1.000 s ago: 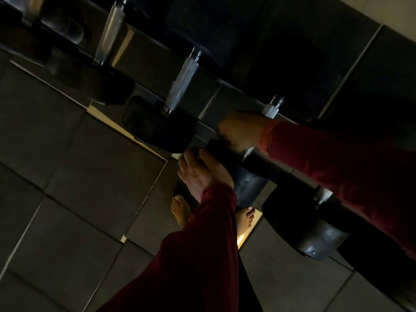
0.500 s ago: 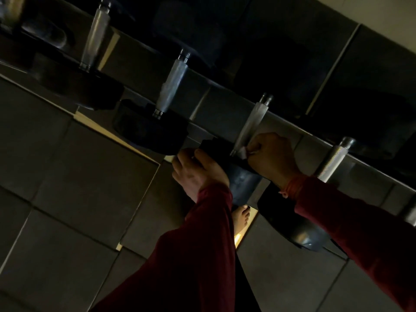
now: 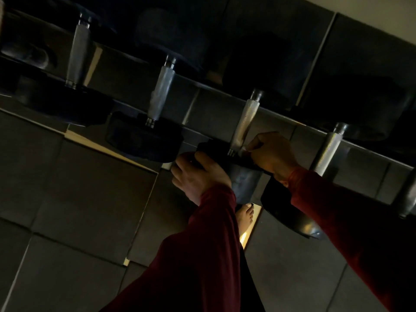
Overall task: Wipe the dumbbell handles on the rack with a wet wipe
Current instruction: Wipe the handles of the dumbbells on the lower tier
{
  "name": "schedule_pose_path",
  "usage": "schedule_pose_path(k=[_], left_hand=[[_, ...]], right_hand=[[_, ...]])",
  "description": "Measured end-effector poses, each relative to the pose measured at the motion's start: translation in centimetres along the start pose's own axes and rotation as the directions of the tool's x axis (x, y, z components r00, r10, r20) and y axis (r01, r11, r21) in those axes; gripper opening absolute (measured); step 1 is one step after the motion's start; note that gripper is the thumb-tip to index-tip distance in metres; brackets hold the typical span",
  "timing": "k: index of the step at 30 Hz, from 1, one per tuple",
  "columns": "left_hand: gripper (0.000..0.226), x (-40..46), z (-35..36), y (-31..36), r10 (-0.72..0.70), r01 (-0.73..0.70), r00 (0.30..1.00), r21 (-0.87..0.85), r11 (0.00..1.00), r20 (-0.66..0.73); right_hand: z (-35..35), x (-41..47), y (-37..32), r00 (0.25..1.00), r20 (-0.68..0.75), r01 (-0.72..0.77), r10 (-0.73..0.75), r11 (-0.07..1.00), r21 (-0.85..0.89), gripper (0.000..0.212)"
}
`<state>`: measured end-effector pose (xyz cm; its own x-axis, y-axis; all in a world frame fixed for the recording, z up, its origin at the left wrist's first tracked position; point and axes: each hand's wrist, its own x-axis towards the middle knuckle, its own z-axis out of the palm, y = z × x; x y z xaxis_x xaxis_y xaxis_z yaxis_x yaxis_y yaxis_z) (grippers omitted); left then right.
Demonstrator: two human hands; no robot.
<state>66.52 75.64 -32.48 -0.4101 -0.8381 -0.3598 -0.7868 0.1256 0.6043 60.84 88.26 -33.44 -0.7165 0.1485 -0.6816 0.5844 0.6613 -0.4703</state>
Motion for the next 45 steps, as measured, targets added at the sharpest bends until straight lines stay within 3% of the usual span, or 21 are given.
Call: schedule_pose_path(k=[6,10,14,19,23,27,29,31,35,38,42,45], left_hand=[[0.043,0.0,-0.2,0.2,-0.004,0.003,0.999,0.026,1.0,0.039],[0.046,0.1,-0.2,0.2,-0.013,0.011,0.998,0.049,0.999,0.057],[0.049,0.0,-0.4,0.4,0.012,-0.014,0.999,0.058,0.998,0.046],[0.035,-0.1,-0.4,0.4,-0.027,0.022,0.997,0.07,0.997,0.068],[0.035,-0.1,-0.3,0.4,-0.013,0.008,0.998,0.088,0.996,0.061],[0.035,-0.1,-0.3,0.4,-0.013,0.008,0.998,0.091,0.996,0.056],[0.034,-0.1,-0.4,0.4,0.007,-0.012,0.999,0.1,0.995,0.045],[0.033,-0.1,-0.4,0.4,0.005,-0.01,0.999,0.11,0.994,0.041],[0.033,-0.1,-0.3,0.5,0.014,-0.018,0.999,0.121,0.992,0.036],[0.032,-0.3,-0.3,0.6,0.021,-0.024,0.999,0.1,0.995,0.03],[0.034,-0.3,-0.3,0.6,0.013,-0.014,1.0,0.083,0.996,0.009],[0.033,-0.3,-0.3,0.6,0.01,-0.011,1.0,0.084,0.996,0.011]], right_hand=[[1.1,0.9,-0.1,0.999,-0.03,-0.042,0.043,0.998,0.055,0.015],[1.1,1.2,-0.4,0.999,0.001,-0.046,0.046,0.998,-0.04,0.009],[0.8,0.1,0.3,0.997,-0.072,0.017,-0.018,1.0,-0.015,0.028],[1.1,-2.1,0.9,0.972,-0.188,0.164,-0.138,0.978,0.129,0.011],[2.4,-2.9,0.5,0.891,-0.32,0.363,-0.323,0.929,0.071,0.009],[2.6,-1.8,0.2,0.772,-0.528,0.44,-0.354,0.897,0.041,0.006],[2.0,-0.8,-0.7,0.714,-0.637,0.436,-0.289,0.896,0.083,0.006],[1.2,0.7,-2.0,0.698,-0.708,0.391,-0.103,0.884,0.257,0.008],[1.1,2.2,-4.0,0.745,-0.624,0.299,0.238,0.716,0.63,0.02],[1.3,2.3,-4.3,0.788,-0.446,0.21,0.424,0.497,0.842,0.017],[-0.2,2.5,-4.6,0.856,-0.127,-0.017,0.501,0.273,0.962,0.011],[-0.4,2.7,-4.1,0.876,-0.088,-0.059,0.475,0.287,0.956,0.008]])
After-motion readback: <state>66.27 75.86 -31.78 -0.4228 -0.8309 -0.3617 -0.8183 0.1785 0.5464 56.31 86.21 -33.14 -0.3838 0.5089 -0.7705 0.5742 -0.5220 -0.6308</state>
